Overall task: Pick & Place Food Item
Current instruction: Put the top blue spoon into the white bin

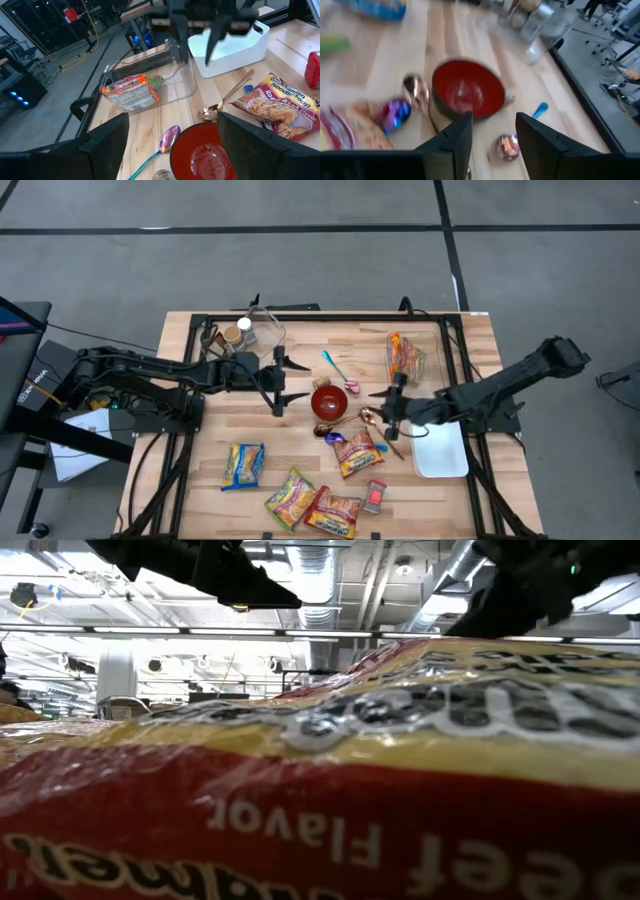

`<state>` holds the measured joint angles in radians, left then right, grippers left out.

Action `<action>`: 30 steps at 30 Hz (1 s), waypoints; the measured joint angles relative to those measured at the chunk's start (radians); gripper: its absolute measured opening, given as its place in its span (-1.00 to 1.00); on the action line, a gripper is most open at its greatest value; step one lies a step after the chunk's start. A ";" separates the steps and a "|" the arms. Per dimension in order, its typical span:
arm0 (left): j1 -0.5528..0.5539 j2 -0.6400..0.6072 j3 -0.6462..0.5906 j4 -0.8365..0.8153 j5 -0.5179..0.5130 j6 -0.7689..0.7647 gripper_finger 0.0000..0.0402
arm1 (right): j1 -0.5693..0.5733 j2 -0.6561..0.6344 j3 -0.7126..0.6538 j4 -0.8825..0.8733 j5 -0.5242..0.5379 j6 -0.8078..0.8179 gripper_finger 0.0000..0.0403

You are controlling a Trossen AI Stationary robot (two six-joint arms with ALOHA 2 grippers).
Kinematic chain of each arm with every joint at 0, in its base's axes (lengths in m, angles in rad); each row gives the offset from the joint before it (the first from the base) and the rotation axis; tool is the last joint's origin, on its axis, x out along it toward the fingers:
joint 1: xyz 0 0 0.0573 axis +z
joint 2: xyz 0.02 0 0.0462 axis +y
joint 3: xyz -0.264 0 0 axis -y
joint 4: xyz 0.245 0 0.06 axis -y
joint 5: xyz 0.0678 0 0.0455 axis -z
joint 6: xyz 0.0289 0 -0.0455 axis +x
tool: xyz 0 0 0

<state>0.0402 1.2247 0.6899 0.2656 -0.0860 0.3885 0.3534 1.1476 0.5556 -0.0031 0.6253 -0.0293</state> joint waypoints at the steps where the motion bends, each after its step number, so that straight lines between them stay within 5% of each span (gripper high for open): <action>1: 0.000 0.000 0.000 -0.001 0.000 0.000 0.48 | 0.000 0.028 0.000 0.005 0.000 -0.016 -0.29; 14: 0.000 -0.001 0.000 -0.006 0.001 0.000 0.48 | -0.011 0.331 0.141 -0.050 0.065 -0.165 -0.29; 30: 0.000 -0.001 0.001 -0.015 0.003 0.000 0.48 | -0.118 0.482 0.243 -0.224 0.026 -0.165 -0.29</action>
<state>0.0404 1.2240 0.6907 0.2503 -0.0826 0.3885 0.2359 1.6295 0.7985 -0.2271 0.6508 -0.1944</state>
